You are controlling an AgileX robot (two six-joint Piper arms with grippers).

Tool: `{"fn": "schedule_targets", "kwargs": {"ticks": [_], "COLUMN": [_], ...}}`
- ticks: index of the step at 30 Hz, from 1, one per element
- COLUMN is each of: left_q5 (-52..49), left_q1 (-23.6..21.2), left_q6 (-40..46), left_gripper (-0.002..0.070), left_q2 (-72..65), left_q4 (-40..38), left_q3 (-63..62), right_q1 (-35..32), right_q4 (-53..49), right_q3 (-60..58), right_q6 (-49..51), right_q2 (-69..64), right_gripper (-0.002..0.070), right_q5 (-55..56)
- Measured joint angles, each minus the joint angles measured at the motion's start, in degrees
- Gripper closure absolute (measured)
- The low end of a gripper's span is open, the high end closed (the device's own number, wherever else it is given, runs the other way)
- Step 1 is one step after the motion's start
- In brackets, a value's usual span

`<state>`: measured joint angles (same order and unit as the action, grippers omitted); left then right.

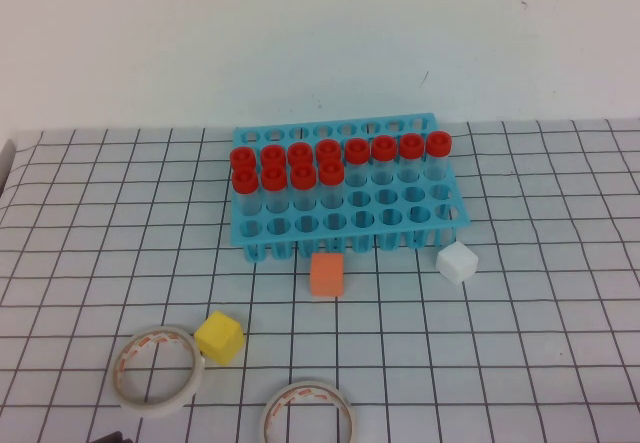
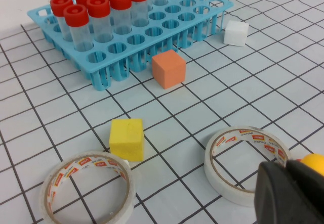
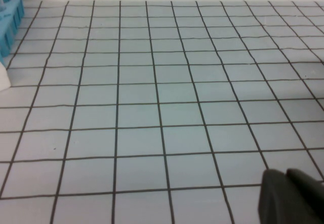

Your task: Place the test tubes

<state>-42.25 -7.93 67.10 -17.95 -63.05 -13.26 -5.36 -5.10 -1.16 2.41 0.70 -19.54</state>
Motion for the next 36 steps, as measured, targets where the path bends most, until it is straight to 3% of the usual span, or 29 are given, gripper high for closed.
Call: {"fn": "schedule_targets", "kwargs": {"ticks": [8,12,16,18,20,26,27,30,36], "left_q5": [0.00,0.71,12.18,19.42,25.04,32.07,33.47,35.08,36.25], "left_q1": [0.03,3.20,6.89,7.79,8.13,8.25,8.25,8.25,7.62], "left_q6": [0.00,1.01,2.00,-3.42,-11.53,-47.42,-56.44,-61.52,-63.17], "left_gripper": [0.0676,0.0676,0.0676,0.0676,0.0676,0.0676,0.0676,0.0676,0.0676], "left_q2": [0.00,0.56,3.42,4.85,6.58,13.27,15.76,18.24,18.54], "left_q4": [0.00,1.07,3.15,4.65,11.03,43.12,51.79,58.34,60.30], "left_q3": [0.00,0.00,1.23,2.02,3.17,7.86,9.80,12.60,14.39], "right_q1": [0.00,0.00,0.00,0.00,0.00,0.00,0.00,0.00,0.00], "right_q4": [0.00,0.00,0.00,0.00,0.00,0.00,0.00,0.00,-0.04], "right_q3": [0.00,0.00,0.00,0.00,0.00,0.00,0.00,0.04,0.04], "right_q6": [0.00,0.00,0.00,0.00,0.00,0.00,0.00,0.00,0.00], "right_q2": [0.00,0.00,0.00,0.00,0.00,0.00,0.00,0.00,0.00], "right_gripper": [0.0678,0.0678,0.0678,0.0678,0.0678,0.0678,0.0678,0.0678,0.0678], "right_q5": [0.00,0.00,0.00,0.00,0.00,-0.10,-0.10,-0.10,-0.10]}}
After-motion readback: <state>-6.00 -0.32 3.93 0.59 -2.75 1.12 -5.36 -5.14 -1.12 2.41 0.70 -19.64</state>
